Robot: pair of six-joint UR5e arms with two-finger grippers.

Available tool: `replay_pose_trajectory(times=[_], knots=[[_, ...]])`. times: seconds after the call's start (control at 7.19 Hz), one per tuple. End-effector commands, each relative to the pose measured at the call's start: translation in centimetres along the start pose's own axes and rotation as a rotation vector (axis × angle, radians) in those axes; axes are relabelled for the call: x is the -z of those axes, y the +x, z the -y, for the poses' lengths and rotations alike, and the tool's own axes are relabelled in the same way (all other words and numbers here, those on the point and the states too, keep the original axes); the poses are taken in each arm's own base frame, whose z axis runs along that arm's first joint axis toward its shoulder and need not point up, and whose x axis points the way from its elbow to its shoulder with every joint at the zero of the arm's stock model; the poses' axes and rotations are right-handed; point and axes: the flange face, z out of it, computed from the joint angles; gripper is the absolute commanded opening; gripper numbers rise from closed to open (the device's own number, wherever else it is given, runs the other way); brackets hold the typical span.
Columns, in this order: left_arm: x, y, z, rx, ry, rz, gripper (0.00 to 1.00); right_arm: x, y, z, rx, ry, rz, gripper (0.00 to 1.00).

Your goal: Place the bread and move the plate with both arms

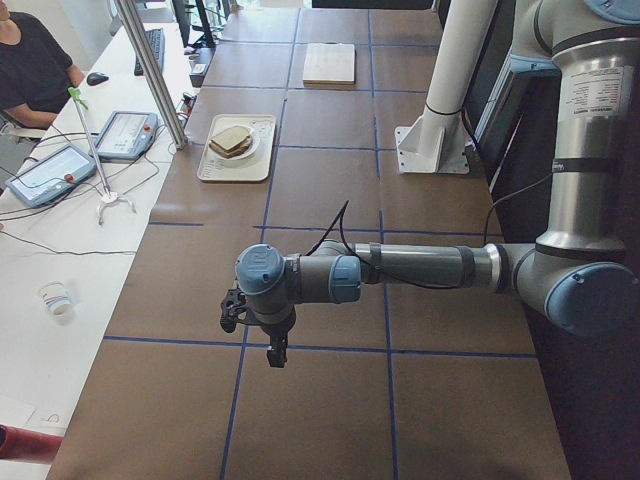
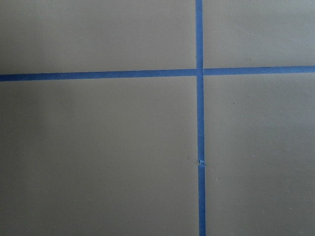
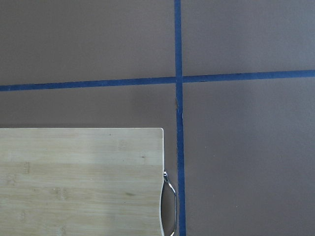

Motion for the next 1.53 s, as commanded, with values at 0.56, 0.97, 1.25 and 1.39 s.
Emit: replay_pose_trajectory(times=[0.56, 0.97, 1.25, 1.39], knots=[[-0.05, -0.05, 0.03, -0.004, -0.001, 0.000, 1.00, -0.13, 0.32, -0.12, 0.000, -0.004, -0.016, 1.00], [0.01, 0.00, 0.11, -0.007, 0.000, 0.000, 1.00, -0.12, 0.67, -0.10, 0.002, -0.002, -0.051, 1.00], [0.01, 0.00, 0.11, -0.007, 0.000, 0.000, 1.00, -0.12, 0.67, -0.10, 0.002, -0.002, -0.051, 1.00], [0.06, 0.05, 0.18, -0.006, 0.001, 0.000, 1.00, -0.08, 0.62, -0.03, 0.003, -0.001, -0.051, 1.00]])
